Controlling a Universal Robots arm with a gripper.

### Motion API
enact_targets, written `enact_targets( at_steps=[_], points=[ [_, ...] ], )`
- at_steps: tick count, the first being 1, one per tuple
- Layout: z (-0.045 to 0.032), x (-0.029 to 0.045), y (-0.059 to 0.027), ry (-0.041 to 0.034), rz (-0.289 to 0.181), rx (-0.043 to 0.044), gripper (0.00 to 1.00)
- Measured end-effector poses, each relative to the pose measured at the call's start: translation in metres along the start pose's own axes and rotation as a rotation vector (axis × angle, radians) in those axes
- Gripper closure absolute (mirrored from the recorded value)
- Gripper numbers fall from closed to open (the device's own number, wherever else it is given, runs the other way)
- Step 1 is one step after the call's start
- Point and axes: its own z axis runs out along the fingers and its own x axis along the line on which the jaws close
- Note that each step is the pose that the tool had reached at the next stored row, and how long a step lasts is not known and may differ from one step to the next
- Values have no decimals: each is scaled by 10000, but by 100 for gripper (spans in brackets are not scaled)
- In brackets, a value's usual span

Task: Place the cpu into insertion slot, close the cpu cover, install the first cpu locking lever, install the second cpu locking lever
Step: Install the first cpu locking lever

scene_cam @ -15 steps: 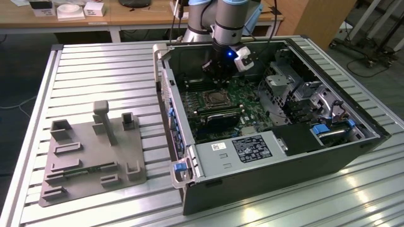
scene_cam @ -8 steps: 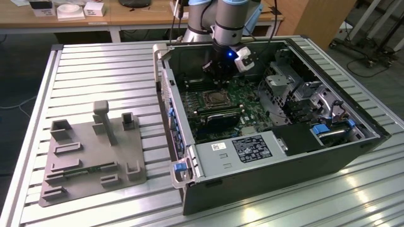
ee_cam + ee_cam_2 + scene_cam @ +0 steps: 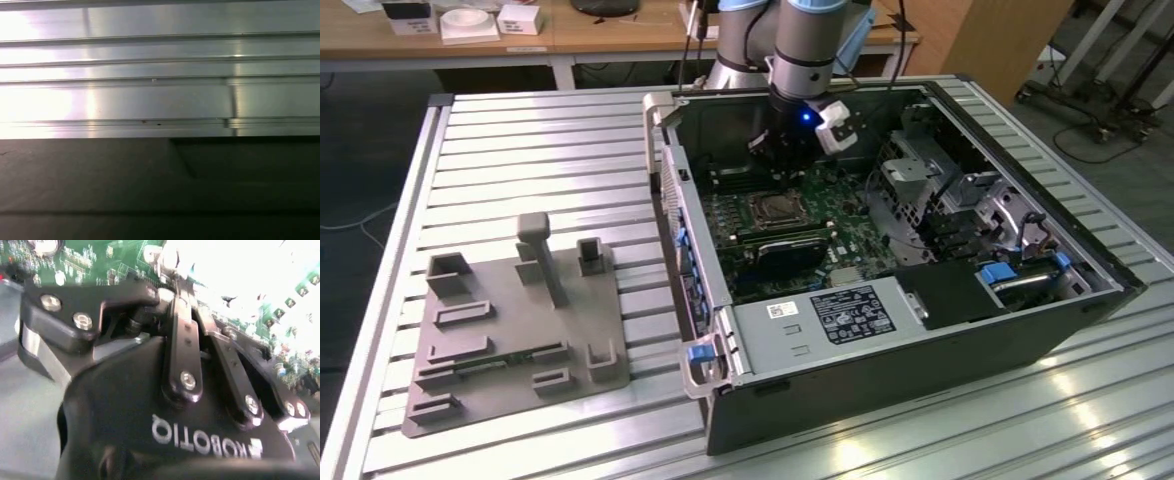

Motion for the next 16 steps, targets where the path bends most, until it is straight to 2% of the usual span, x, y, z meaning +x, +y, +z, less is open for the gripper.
enact_targets(
  at_steps=[4, 6, 9, 16],
  points=[
    [1, 0, 0, -4, -1, -3, 90],
    [-24, -4, 5, -18, 0, -37, 90],
    [-74, -3, 0, -6, -2, -37, 90],
    [-83, -4, -33, -4, 0, -93, 90]
  ],
)
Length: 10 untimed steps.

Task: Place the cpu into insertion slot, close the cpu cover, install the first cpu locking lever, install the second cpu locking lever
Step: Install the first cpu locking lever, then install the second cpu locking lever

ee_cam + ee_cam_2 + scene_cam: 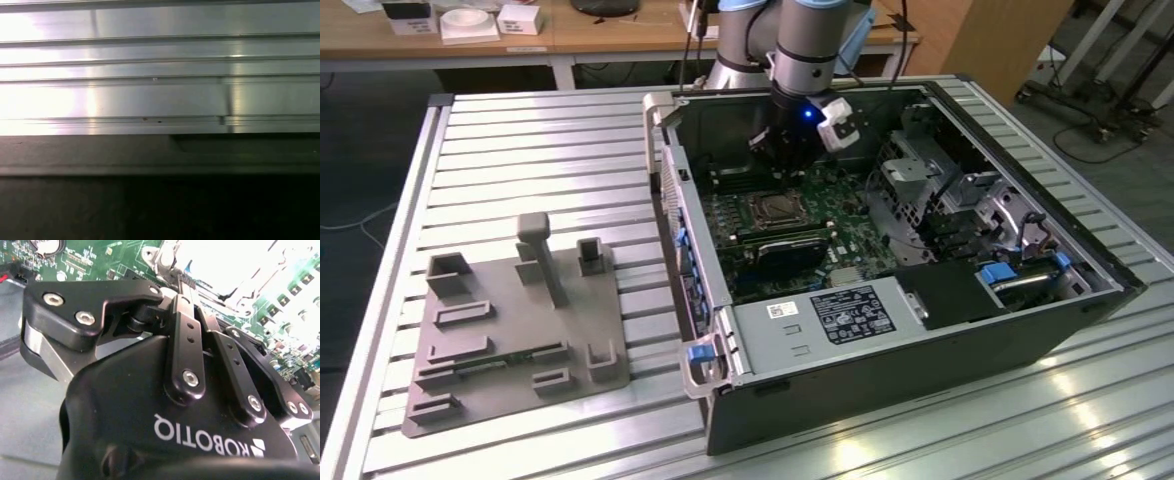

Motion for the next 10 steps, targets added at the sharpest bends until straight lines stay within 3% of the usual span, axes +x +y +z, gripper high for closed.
enact_targets(
  at_steps=[10],
  points=[
    [0, 0, 0, 1, 2, -60, 90]
  ],
)
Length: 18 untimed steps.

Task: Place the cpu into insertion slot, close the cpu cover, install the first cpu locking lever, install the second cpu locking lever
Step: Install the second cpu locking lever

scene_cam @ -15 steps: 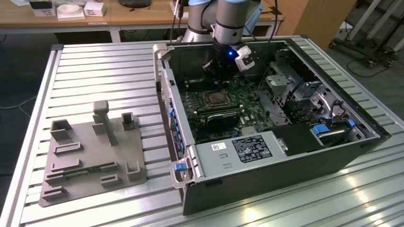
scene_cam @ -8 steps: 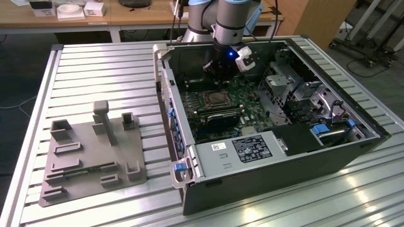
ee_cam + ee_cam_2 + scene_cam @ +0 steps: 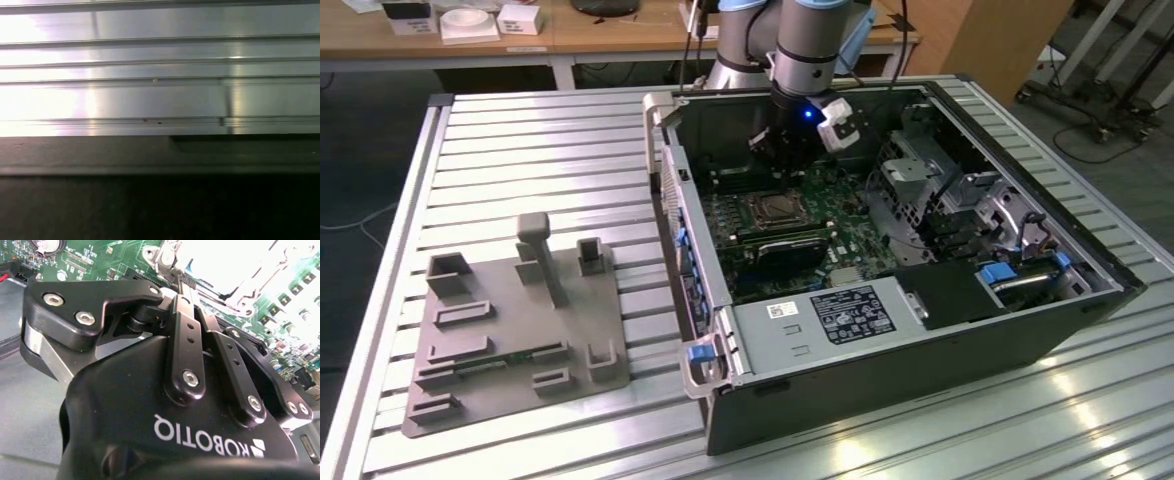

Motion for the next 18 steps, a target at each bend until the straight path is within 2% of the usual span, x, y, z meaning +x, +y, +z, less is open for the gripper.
enact_targets(
  at_steps=[5, 14, 18],
  points=[
    [0, 0, 0, 1, 1, -35, 90],
    [-11, -1, -3, 2, 1, -44, 90],
    [-12, -2, -39, 1, 1, -45, 90]
  ],
)
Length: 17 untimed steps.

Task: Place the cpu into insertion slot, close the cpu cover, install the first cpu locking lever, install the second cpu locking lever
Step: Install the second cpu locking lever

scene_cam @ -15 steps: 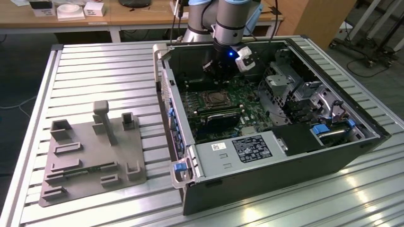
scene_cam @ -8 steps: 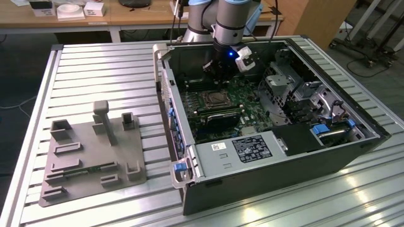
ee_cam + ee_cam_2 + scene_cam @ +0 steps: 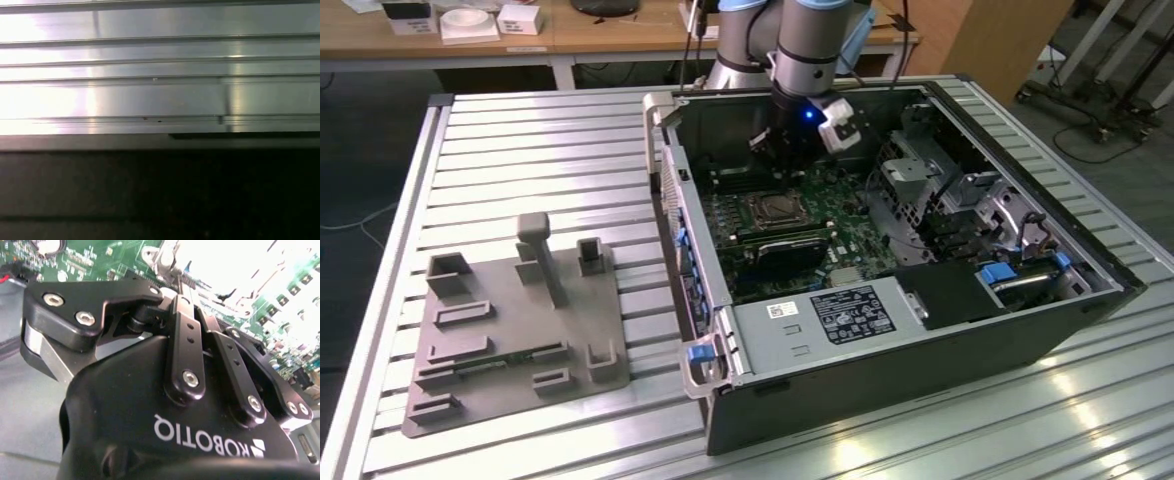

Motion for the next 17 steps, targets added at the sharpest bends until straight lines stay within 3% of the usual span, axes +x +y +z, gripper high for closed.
enact_targets(
  at_steps=[8, 13, 17],
  points=[
    [-18, -6, -103, 1, 1, 1, 90],
    [-15, -99, -116, 24, 2, 2, 90],
    [-15, -113, -140, 27, 1, 0, 90]
  ],
)
